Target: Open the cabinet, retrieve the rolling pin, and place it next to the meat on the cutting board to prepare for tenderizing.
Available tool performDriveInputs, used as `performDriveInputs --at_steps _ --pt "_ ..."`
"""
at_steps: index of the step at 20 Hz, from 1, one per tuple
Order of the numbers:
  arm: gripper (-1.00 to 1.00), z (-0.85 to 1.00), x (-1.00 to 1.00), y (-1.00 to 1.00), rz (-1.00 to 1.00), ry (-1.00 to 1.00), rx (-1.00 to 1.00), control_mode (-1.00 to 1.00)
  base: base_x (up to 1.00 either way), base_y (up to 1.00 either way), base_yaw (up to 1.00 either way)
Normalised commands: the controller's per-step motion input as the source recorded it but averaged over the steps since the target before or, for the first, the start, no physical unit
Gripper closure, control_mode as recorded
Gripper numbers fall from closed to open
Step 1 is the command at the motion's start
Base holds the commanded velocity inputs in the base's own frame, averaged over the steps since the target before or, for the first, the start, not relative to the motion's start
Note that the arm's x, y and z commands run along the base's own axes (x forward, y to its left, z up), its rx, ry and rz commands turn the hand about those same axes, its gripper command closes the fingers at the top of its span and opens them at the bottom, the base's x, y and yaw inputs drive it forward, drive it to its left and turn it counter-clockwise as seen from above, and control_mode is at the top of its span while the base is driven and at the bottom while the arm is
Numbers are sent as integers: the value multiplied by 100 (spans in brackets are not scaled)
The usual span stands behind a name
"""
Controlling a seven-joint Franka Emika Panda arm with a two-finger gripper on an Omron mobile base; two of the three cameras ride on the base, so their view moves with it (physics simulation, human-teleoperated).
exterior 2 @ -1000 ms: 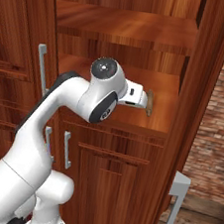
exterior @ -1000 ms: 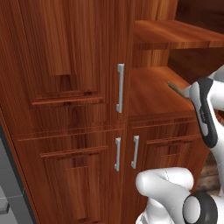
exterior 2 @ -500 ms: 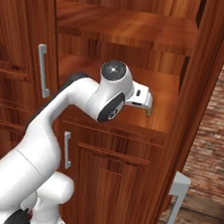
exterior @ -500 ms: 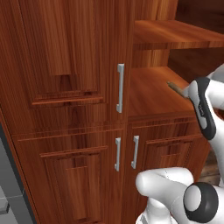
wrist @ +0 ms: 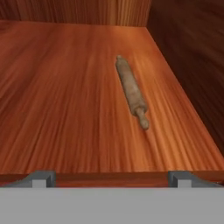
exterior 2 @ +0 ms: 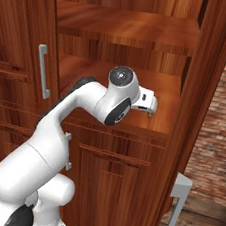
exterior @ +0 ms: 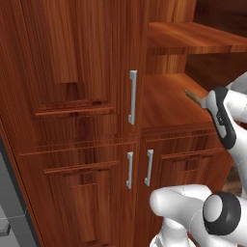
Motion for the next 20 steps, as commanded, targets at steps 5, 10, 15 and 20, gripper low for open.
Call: performDriveInputs --at_steps 5,10,15,20 --pt "-100 -12 24 -12 1 0 0 -100 0 0 0" --pt "-100 -10 24 -15 1 0 0 -100 0 0 0" --pt "-100 -6 28 -10 1 0 0 -100 0 0 0" --pt "-100 -5 33 -6 1 0 0 -100 0 0 0"
